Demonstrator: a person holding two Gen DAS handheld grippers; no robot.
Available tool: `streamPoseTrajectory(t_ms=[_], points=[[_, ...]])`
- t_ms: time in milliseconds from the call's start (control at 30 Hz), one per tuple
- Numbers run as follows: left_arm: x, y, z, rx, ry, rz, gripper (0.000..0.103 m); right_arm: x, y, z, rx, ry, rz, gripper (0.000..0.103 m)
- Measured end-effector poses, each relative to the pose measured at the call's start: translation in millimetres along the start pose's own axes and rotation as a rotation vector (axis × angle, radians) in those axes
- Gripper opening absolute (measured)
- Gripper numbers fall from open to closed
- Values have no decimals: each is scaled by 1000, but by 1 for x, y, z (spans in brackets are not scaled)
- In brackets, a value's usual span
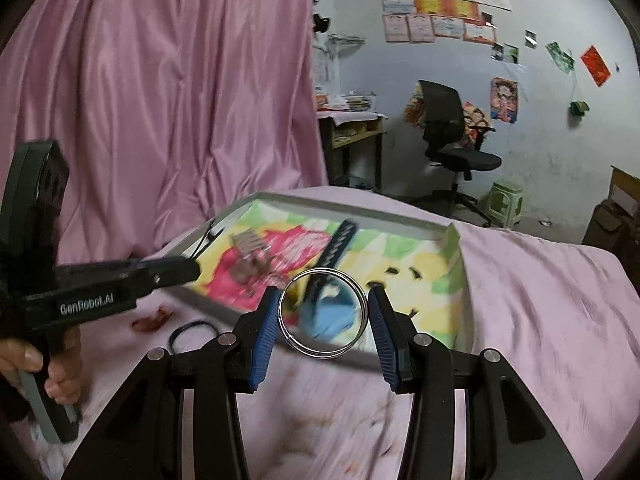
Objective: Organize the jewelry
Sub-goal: 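Carry the hoop and hair stick into the tray and open both tools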
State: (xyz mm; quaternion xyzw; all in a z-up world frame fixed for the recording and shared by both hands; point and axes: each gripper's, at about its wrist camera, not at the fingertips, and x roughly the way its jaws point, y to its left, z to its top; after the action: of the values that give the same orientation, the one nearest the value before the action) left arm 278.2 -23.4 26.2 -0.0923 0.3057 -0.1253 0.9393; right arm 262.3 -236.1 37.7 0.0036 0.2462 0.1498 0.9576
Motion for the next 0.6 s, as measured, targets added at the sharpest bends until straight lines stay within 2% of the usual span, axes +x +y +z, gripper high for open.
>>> streamPoseTrajectory(t_ms=[300,600], points=[[34,-5,5,28,65,0,13,43,-20,7,51,55,-71,40],[61,-4,6,31,185,-5,13,78,-27,-1,61,159,-111,40]])
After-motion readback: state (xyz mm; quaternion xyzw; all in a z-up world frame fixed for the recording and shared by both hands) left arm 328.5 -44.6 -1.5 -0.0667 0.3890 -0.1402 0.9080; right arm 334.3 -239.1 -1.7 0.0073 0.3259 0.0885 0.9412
